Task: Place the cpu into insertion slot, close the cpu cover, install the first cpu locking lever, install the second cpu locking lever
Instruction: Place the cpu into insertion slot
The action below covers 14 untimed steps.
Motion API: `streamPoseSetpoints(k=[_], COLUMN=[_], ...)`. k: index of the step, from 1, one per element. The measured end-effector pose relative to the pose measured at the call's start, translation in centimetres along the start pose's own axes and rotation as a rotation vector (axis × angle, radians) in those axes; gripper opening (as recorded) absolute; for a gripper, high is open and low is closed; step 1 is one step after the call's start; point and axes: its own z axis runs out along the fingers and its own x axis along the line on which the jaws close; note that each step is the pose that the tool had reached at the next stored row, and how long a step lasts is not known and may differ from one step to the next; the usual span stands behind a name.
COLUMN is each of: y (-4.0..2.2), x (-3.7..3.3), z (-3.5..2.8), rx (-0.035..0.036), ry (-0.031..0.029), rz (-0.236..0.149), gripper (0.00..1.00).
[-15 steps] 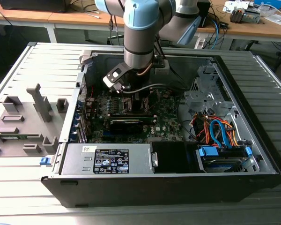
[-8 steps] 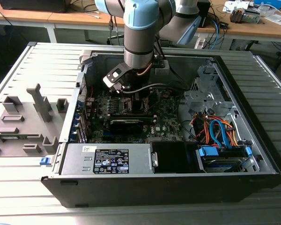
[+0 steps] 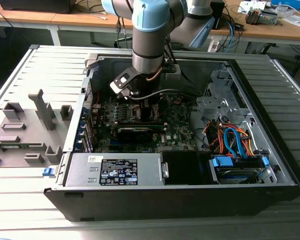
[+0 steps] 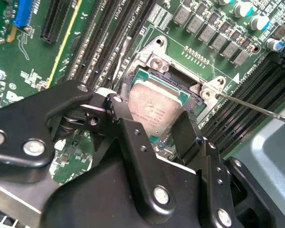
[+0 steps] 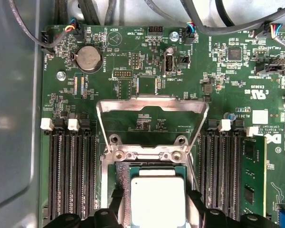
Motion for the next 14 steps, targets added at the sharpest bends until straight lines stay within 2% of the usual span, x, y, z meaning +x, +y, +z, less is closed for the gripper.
streamPoseSetpoints(k=[3,7,8,9,10,11,14], y=[0.00,0.02,0.02,0.02,0.02,0.01,0.01], x=[0.03,0.02,0.01,0.01,0.00,0.00,0.00], z=[-0.06,-0.09,-0.33,-0.87,-1.39,-1.64,-1.92], rx=[-0.0008,-0.0008,-0.0006,-0.0007,-0.0006,-0.0006,-0.0008], ry=[0.0373,0.0381,0.0352,0.0306,0.0294,0.0291,0.0293], rz=[0.000,0.000,0.000,0.000,0.000,0.000,0.000], gripper=[0.61,0.61,0.61,0.61,0.61,0.61,0.61])
